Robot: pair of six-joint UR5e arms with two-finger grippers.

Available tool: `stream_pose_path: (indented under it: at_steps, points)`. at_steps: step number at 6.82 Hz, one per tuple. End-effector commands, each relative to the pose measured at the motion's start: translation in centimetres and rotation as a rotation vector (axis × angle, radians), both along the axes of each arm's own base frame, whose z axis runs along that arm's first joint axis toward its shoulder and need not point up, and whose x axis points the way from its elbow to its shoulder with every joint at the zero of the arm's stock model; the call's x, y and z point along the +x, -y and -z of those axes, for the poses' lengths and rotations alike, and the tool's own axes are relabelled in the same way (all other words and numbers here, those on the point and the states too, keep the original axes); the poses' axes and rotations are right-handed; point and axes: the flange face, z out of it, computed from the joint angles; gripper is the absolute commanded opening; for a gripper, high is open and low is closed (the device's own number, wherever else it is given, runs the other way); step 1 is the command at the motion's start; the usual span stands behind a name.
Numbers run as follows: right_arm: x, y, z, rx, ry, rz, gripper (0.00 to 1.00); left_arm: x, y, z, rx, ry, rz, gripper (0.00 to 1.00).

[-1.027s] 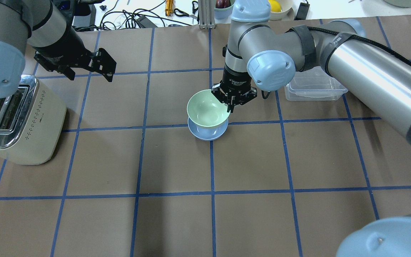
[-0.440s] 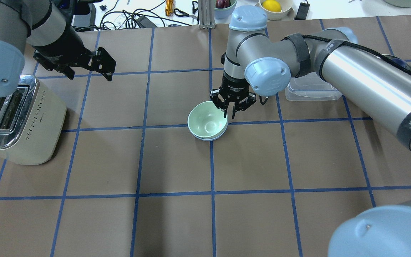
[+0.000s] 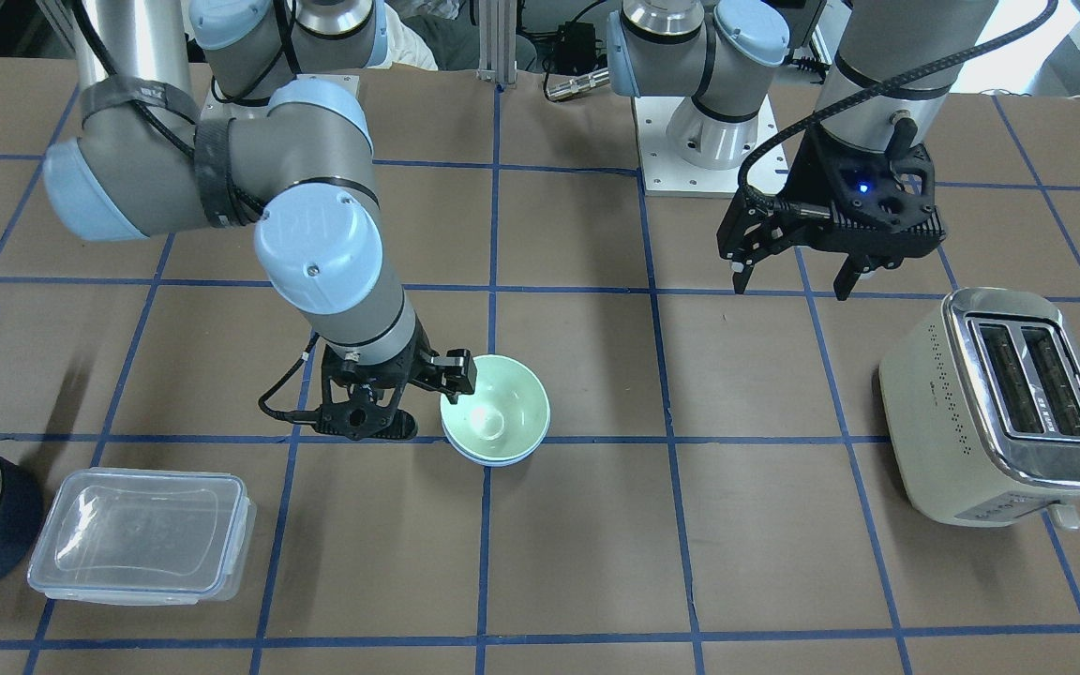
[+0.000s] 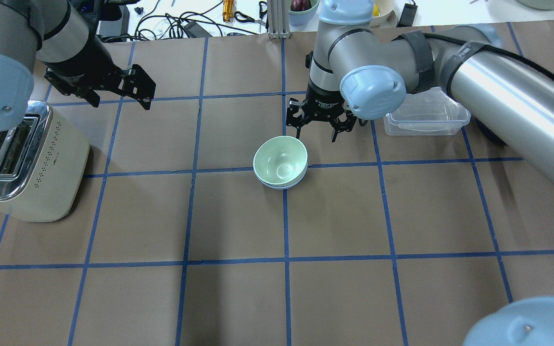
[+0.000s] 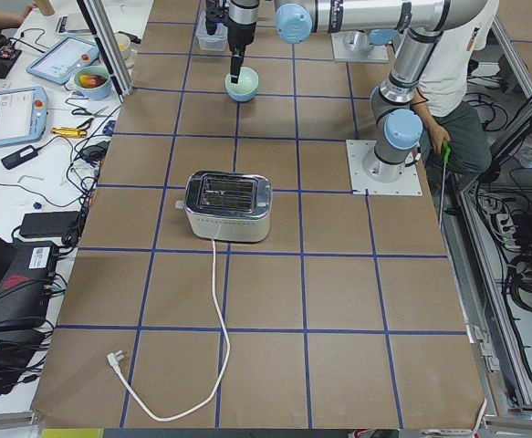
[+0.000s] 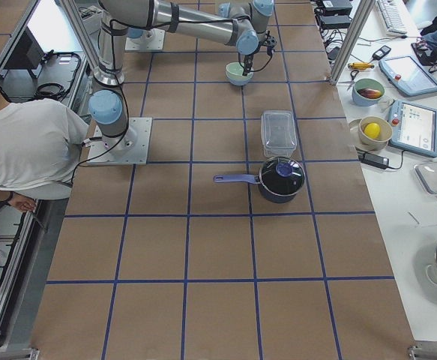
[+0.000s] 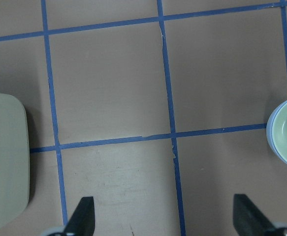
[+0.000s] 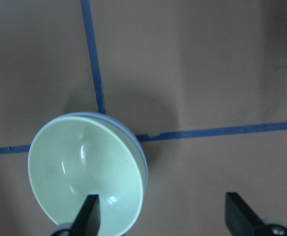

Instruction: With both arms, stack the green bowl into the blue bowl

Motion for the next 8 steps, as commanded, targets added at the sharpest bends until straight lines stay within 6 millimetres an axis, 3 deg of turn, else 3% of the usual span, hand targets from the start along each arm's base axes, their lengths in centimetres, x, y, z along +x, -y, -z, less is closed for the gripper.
stream_pose_path:
  at_steps: [1,2,3,4,5,6,8]
  points:
    - [-3.4,-1.1,-9.8,-0.062,-0.083,-0.015,1.00,0.2,0.1,0.2,0.003,0.000,-0.003,1.00]
    - [-4.1,-3.2,-14.2,-0.043,-0.097,-0.035,1.00,0.1,0.1,0.2,0.003,0.000,-0.001,1.00]
    - [-6.5,-4.4,-16.6,-0.048,-0.117,-0.091,1.00,0.1,0.0,0.1,0.002,0.000,-0.001,1.00]
    - [-9.3,-5.2,-17.8,-0.067,-0.102,-0.155,1.00,0.1,0.0,-0.1,-0.001,0.002,-0.002,1.00]
    - [-11.2,-6.4,-17.3,-0.059,-0.098,-0.135,0.97,0.1,0.0,0.0,0.000,-0.001,-0.001,1.00]
    - [-11.5,-7.4,-16.9,-0.088,-0.097,-0.141,0.99,0.0,0.4,0.3,0.004,-0.010,-0.003,1.00]
    - [-11.7,-7.4,-17.1,-0.110,-0.096,-0.149,1.00,0.0,0.3,0.3,0.001,-0.009,-0.003,1.00]
